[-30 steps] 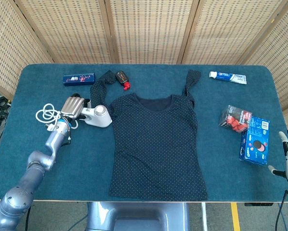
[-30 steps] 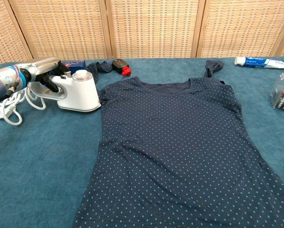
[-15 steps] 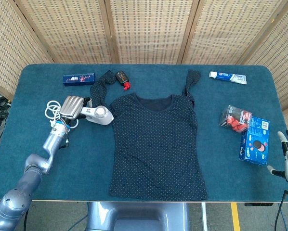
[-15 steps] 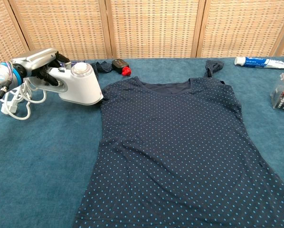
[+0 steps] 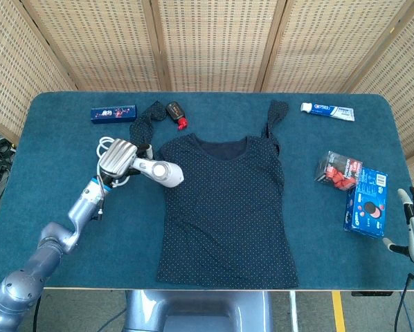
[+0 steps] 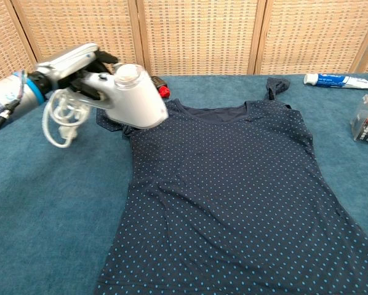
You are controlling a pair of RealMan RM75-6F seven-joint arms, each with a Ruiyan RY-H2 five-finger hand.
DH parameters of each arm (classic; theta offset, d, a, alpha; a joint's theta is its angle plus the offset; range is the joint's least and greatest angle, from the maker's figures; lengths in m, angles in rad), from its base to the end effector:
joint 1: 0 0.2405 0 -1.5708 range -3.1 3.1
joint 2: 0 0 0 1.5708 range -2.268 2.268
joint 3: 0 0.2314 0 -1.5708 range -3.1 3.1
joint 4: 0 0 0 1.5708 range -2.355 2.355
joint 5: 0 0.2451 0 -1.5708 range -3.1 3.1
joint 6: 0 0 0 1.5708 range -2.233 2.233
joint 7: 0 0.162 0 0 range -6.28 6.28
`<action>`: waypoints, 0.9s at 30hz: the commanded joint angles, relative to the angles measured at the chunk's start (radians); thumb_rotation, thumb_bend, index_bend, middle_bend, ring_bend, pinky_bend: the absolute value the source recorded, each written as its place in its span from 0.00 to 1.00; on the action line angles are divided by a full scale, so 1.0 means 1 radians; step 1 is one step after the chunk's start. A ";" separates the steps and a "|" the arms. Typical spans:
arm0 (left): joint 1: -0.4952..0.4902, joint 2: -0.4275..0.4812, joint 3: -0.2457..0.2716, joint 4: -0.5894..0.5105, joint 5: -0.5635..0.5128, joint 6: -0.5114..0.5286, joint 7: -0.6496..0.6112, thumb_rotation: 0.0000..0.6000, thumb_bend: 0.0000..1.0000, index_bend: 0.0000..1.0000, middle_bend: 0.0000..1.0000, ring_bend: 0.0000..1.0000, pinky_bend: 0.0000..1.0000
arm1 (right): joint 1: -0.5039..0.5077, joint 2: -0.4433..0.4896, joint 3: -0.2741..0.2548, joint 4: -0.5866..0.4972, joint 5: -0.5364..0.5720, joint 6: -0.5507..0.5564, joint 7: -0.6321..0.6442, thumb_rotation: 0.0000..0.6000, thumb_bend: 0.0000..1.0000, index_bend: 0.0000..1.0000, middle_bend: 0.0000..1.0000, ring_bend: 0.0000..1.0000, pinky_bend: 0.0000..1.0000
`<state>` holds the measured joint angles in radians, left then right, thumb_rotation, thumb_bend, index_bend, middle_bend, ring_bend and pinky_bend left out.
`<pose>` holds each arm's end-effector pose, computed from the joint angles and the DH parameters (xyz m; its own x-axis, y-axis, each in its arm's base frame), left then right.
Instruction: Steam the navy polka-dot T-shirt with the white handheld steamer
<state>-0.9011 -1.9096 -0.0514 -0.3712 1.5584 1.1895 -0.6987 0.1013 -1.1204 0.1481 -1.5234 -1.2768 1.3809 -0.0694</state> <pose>-0.1595 0.4524 -0.0266 0.2524 0.0556 0.9660 0.8016 -0.5712 -0.1765 -0.3482 -0.2273 0.1439 0.4893 -0.0043 0.8721 -0.8531 0.2050 0.4797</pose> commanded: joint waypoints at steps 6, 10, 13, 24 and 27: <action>-0.125 -0.028 0.065 -0.125 0.119 0.022 -0.037 1.00 0.88 1.00 0.95 0.87 1.00 | -0.005 0.007 0.007 0.001 0.014 0.001 0.017 1.00 0.00 0.05 0.00 0.00 0.00; -0.176 -0.040 0.083 -0.167 0.155 0.005 -0.046 1.00 0.90 1.00 0.95 0.87 1.00 | -0.007 0.011 0.012 0.004 0.024 -0.001 0.030 1.00 0.00 0.05 0.00 0.00 0.00; -0.209 -0.040 0.097 -0.192 0.177 -0.021 -0.031 1.00 0.91 1.00 0.95 0.87 1.00 | -0.009 0.015 0.015 0.006 0.028 -0.002 0.039 1.00 0.00 0.05 0.00 0.00 0.00; -0.301 0.023 0.144 -0.351 0.253 -0.075 0.012 1.00 0.93 1.00 0.95 0.87 1.00 | -0.012 0.027 0.019 0.006 0.029 -0.005 0.070 1.00 0.00 0.05 0.00 0.00 0.00; -0.326 0.048 0.151 -0.410 0.271 -0.087 0.028 1.00 0.93 1.00 0.95 0.87 1.00 | -0.012 0.029 0.019 0.007 0.029 -0.007 0.075 1.00 0.00 0.05 0.00 0.00 0.00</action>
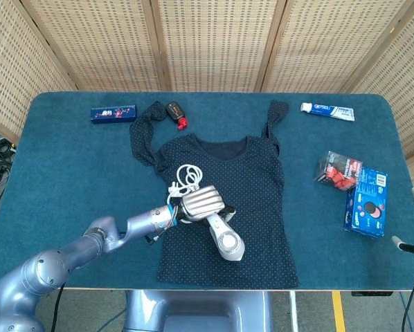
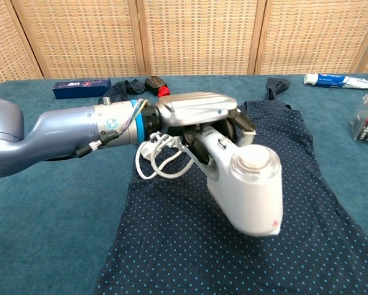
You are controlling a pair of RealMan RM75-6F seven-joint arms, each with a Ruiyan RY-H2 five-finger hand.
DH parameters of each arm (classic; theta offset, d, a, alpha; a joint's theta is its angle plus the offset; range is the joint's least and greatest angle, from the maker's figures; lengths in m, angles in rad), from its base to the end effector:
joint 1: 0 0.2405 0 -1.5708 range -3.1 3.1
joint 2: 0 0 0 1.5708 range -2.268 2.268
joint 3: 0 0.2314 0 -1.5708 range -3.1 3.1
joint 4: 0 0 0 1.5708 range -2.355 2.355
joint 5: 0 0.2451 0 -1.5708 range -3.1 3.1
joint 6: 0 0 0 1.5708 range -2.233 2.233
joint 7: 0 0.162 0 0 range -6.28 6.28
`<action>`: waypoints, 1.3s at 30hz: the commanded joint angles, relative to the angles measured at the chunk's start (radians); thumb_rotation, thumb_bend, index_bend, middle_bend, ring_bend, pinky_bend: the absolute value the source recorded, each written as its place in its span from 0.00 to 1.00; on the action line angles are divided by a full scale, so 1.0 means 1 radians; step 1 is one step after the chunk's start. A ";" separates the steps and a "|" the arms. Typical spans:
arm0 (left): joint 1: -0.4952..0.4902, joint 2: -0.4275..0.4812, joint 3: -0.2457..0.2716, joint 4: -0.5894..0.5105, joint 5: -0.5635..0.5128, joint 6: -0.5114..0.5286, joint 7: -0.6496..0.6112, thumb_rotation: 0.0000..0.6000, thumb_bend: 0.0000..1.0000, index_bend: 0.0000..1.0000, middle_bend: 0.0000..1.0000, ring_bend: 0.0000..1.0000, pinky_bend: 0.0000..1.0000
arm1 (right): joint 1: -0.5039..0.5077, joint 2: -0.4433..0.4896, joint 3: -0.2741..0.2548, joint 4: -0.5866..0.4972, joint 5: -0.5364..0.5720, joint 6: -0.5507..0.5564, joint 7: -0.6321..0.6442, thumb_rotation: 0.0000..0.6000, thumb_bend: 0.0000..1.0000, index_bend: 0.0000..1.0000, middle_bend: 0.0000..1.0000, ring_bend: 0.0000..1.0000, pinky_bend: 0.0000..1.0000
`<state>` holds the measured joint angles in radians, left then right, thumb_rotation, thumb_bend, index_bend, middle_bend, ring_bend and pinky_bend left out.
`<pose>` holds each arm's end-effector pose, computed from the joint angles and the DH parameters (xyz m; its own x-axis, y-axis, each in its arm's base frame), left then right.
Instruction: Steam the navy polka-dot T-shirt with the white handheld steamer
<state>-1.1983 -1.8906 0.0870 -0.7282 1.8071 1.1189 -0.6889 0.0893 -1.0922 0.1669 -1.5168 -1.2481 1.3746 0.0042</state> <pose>-0.0129 0.3645 -0.1338 0.4735 0.2991 0.8285 0.4261 -0.9010 0.0818 -0.3572 -0.2268 0.1599 0.4489 0.0224 0.8933 -0.8688 0.2448 0.4304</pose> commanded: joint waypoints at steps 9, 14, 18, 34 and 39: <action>-0.057 0.008 0.025 -0.101 0.022 -0.095 0.043 1.00 0.93 1.00 0.95 0.87 1.00 | 0.001 0.002 0.002 0.005 0.006 -0.005 0.006 1.00 0.00 0.05 0.00 0.00 0.00; -0.054 -0.025 0.043 -0.070 0.040 -0.085 0.055 1.00 0.93 1.00 0.95 0.87 1.00 | 0.003 -0.001 0.003 0.010 0.011 -0.013 0.006 1.00 0.00 0.05 0.00 0.00 0.00; -0.046 -0.051 0.066 -0.034 0.060 -0.067 0.052 1.00 0.93 1.00 0.95 0.87 1.00 | 0.003 -0.001 0.003 0.011 0.011 -0.012 0.005 1.00 0.00 0.05 0.00 0.00 0.00; 0.042 -0.043 0.177 0.070 0.114 0.021 0.027 1.00 0.93 1.00 0.95 0.87 1.00 | 0.003 -0.001 0.003 0.006 0.009 -0.009 0.001 1.00 0.00 0.05 0.00 0.00 0.00; 0.062 -0.009 0.200 0.061 0.119 0.032 0.028 1.00 0.93 1.00 0.95 0.87 1.00 | 0.003 -0.002 0.002 0.004 0.008 -0.007 -0.005 1.00 0.00 0.05 0.00 0.00 0.00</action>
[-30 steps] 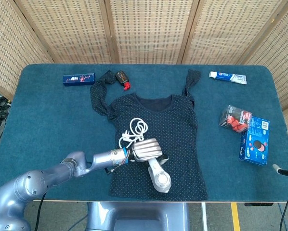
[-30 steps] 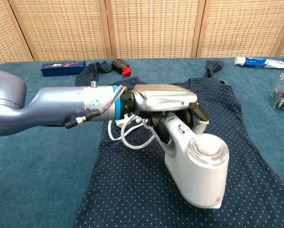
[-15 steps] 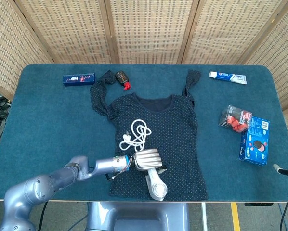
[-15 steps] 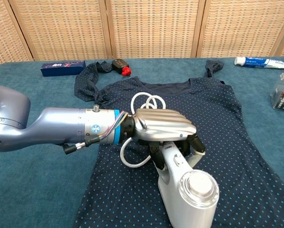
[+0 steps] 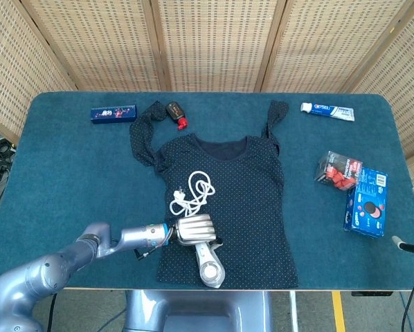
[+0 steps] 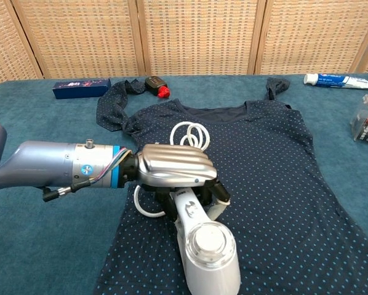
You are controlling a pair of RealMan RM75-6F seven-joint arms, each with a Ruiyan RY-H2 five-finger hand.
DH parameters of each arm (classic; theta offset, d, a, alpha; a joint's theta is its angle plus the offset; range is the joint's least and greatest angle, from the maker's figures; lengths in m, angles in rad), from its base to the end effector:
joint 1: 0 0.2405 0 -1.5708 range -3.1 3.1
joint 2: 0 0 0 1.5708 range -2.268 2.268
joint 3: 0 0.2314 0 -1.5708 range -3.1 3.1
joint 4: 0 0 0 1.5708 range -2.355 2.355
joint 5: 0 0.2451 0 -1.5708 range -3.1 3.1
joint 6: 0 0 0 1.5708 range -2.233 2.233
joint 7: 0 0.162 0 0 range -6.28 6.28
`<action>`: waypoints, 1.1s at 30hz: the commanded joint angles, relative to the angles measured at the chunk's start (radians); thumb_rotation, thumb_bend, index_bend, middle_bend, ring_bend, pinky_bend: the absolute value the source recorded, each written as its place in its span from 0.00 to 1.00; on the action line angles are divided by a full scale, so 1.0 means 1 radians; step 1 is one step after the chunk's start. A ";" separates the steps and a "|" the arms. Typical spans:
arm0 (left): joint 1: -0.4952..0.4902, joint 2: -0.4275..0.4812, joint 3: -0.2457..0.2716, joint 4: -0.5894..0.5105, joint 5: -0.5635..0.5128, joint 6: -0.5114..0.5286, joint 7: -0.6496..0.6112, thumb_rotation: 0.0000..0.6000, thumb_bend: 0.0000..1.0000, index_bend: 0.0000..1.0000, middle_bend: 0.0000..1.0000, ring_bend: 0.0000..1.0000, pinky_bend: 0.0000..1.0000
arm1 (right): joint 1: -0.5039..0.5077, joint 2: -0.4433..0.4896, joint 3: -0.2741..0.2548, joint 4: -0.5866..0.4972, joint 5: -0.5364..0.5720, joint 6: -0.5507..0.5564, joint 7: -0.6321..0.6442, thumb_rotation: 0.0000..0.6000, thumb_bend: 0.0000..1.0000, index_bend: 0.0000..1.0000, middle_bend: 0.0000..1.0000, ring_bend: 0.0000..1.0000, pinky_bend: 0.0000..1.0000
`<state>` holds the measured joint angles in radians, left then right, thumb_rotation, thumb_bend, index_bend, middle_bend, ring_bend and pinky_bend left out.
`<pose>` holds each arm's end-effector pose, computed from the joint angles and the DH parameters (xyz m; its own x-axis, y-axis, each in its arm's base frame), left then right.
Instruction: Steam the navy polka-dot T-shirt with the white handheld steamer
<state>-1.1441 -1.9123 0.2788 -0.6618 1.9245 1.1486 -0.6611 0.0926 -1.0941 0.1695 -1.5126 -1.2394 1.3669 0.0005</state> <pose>-0.0744 0.3315 -0.1547 0.6765 0.2484 0.6933 0.3003 -0.9526 0.0484 -0.3587 -0.2283 0.1599 0.4507 0.0188 0.8925 -0.8662 0.2510 0.4321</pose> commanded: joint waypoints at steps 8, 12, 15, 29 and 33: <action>0.019 0.073 0.016 -0.038 -0.001 0.004 0.033 1.00 0.93 1.00 0.95 0.87 1.00 | 0.001 -0.002 -0.003 -0.008 -0.006 0.005 -0.011 1.00 0.00 0.05 0.00 0.00 0.00; 0.028 0.079 0.008 -0.036 -0.014 -0.007 0.053 1.00 0.93 1.00 0.95 0.87 1.00 | 0.000 -0.001 -0.003 -0.010 -0.006 0.006 -0.011 1.00 0.00 0.05 0.00 0.00 0.00; 0.036 0.068 0.003 -0.017 -0.023 -0.015 0.056 1.00 0.93 1.00 0.95 0.87 1.00 | -0.001 0.001 -0.002 -0.011 -0.006 0.008 -0.009 1.00 0.00 0.05 0.00 0.00 0.00; 0.021 -0.019 -0.016 -0.021 -0.014 -0.013 0.018 1.00 0.92 1.00 0.95 0.87 1.00 | -0.002 0.004 -0.001 -0.010 -0.004 0.007 -0.003 1.00 0.00 0.05 0.00 0.00 0.00; 0.005 -0.046 -0.024 -0.004 -0.008 -0.025 0.035 1.00 0.92 1.00 0.95 0.87 1.00 | -0.003 0.004 0.001 -0.009 0.000 0.008 -0.002 1.00 0.00 0.05 0.00 0.00 0.00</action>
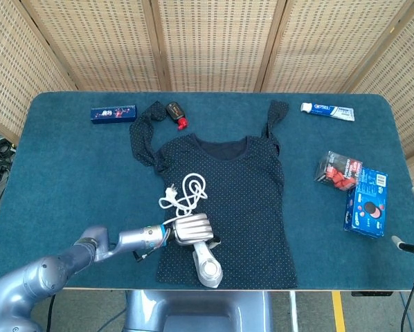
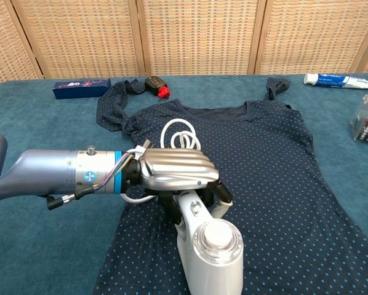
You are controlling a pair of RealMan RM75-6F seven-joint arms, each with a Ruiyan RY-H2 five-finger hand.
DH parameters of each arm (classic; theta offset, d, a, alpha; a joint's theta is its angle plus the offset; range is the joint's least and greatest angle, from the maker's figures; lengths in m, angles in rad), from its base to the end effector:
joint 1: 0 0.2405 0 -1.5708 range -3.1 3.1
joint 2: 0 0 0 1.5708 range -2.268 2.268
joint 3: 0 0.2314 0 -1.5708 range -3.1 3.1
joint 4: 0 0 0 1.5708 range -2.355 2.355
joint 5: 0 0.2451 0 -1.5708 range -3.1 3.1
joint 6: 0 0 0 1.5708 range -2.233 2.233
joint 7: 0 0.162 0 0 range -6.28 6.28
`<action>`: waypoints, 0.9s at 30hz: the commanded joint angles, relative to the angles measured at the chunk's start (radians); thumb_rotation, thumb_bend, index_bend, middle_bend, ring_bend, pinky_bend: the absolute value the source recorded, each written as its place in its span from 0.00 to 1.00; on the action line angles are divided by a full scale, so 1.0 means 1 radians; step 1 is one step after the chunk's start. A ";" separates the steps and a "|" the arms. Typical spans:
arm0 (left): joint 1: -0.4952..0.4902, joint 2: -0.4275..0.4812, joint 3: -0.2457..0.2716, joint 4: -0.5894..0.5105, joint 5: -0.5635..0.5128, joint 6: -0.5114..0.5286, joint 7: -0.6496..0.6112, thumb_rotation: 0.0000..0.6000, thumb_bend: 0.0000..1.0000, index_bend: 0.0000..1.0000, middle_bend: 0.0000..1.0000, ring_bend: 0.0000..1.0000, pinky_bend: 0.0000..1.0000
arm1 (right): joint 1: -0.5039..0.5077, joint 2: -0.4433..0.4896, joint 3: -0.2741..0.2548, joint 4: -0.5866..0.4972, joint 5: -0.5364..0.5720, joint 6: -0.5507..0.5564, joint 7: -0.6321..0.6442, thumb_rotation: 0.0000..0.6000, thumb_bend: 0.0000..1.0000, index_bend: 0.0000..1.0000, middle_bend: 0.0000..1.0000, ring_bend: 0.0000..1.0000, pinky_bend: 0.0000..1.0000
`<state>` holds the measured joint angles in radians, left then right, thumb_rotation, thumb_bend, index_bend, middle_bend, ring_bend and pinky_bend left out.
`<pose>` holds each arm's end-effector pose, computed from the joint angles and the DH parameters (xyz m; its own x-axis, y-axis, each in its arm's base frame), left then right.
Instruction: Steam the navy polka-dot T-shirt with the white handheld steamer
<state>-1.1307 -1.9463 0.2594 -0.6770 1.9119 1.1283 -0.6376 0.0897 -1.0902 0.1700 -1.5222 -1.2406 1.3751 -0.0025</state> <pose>-0.0696 0.3192 -0.1674 0.6573 0.2747 0.7018 0.3233 -0.9439 0.0667 -0.3568 -0.2274 0.1608 0.4503 0.0246 0.8925 -0.8671 0.2506 0.4306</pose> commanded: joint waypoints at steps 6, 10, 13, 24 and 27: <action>-0.019 -0.029 -0.009 0.069 0.007 -0.011 0.031 1.00 0.92 1.00 0.95 0.87 1.00 | -0.001 0.002 0.002 0.003 0.004 -0.001 0.005 1.00 0.00 0.05 0.00 0.00 0.00; -0.015 -0.024 -0.005 0.099 0.006 -0.013 0.038 1.00 0.92 1.00 0.95 0.87 1.00 | 0.000 0.002 0.002 0.004 0.005 -0.003 0.005 1.00 0.00 0.05 0.00 0.00 0.00; -0.005 -0.009 0.003 0.135 0.006 -0.010 0.054 1.00 0.92 1.00 0.95 0.87 1.00 | 0.001 0.000 0.001 0.005 0.003 -0.005 0.003 1.00 0.00 0.05 0.00 0.00 0.00; 0.053 0.002 -0.021 0.282 -0.048 -0.013 0.073 1.00 0.92 1.00 0.95 0.87 1.00 | 0.003 -0.004 -0.003 -0.003 -0.004 -0.002 -0.011 1.00 0.00 0.05 0.00 0.00 0.00; 0.062 0.002 -0.022 0.306 -0.054 -0.007 0.065 1.00 0.92 1.00 0.95 0.87 1.00 | 0.004 -0.005 -0.003 -0.005 -0.005 -0.002 -0.013 1.00 0.00 0.05 0.00 0.00 0.00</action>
<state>-1.0734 -1.9449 0.2392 -0.3778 1.8623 1.1195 -0.5692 0.0933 -1.0950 0.1665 -1.5268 -1.2452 1.3730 -0.0158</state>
